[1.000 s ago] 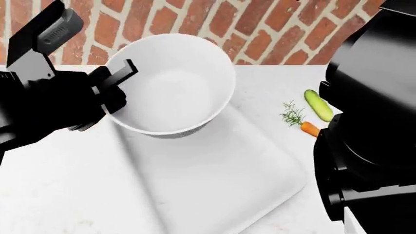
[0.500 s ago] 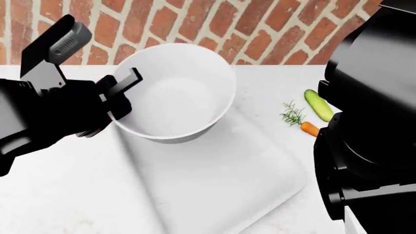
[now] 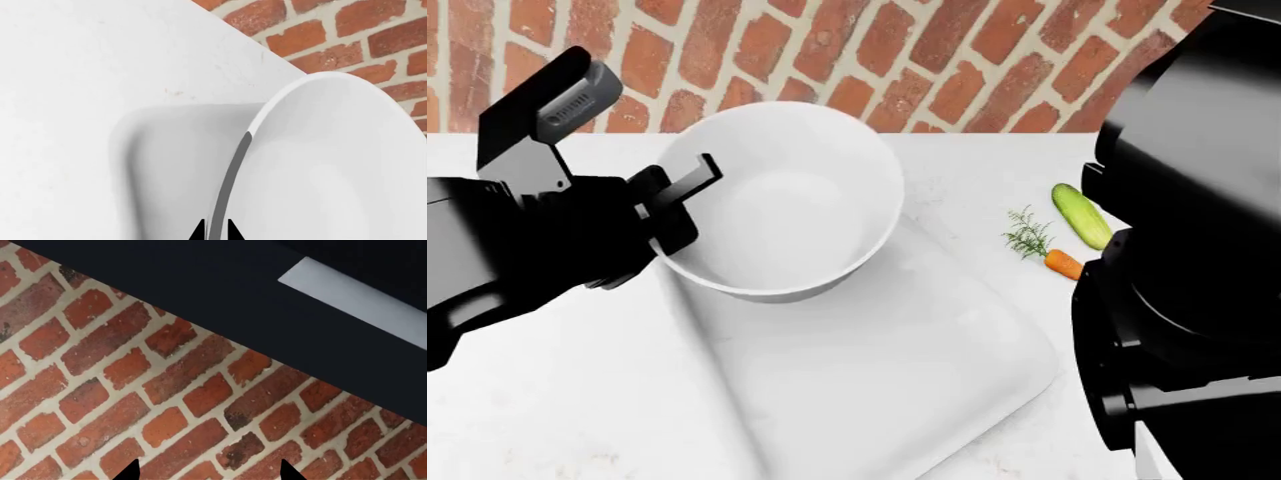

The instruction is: Place the two vegetables and bowl onto the tray for setting up a vegetable dip station.

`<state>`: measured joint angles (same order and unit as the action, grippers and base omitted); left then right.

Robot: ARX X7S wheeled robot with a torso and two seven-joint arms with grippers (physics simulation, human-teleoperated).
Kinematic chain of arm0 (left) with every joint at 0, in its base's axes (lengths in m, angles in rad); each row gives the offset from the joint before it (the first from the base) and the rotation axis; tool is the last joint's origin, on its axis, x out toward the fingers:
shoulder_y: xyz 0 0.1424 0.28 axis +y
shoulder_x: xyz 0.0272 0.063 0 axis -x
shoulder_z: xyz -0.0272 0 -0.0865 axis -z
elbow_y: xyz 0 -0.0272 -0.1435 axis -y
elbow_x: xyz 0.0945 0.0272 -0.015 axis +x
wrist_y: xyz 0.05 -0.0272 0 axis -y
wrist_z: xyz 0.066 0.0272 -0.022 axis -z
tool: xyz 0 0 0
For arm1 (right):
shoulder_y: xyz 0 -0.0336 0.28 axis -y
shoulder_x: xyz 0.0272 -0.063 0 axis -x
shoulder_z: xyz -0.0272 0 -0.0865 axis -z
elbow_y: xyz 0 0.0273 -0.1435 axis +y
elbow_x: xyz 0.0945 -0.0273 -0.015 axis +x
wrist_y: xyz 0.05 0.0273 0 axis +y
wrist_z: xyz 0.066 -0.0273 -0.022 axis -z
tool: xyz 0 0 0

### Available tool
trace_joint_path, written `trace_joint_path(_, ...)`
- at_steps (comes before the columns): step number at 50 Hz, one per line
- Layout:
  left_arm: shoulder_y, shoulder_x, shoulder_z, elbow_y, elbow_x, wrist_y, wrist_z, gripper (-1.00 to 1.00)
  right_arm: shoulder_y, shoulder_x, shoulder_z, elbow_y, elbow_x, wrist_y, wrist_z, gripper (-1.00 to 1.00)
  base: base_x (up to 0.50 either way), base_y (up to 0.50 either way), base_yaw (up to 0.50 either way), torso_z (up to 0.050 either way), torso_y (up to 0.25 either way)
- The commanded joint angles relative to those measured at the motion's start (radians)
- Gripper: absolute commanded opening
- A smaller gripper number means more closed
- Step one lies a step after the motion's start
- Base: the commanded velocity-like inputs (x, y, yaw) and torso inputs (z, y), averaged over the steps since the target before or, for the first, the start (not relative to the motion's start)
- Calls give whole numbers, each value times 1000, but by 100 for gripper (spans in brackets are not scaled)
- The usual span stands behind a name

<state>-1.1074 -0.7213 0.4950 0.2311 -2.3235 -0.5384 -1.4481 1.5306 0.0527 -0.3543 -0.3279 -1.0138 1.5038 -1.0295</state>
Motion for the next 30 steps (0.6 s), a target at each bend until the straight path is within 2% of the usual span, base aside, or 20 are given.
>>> trace_joint_path(1,5,-2,8,7,6,17,9,-100,1,-1,-1,-1,-2,1,-2,100,0,0,0,0,0)
trace_joint_path(30,-2,-7,38,-2,17,23,23,-100,0,-2,4,0,5,-3,4,100,0,0,0,0,0)
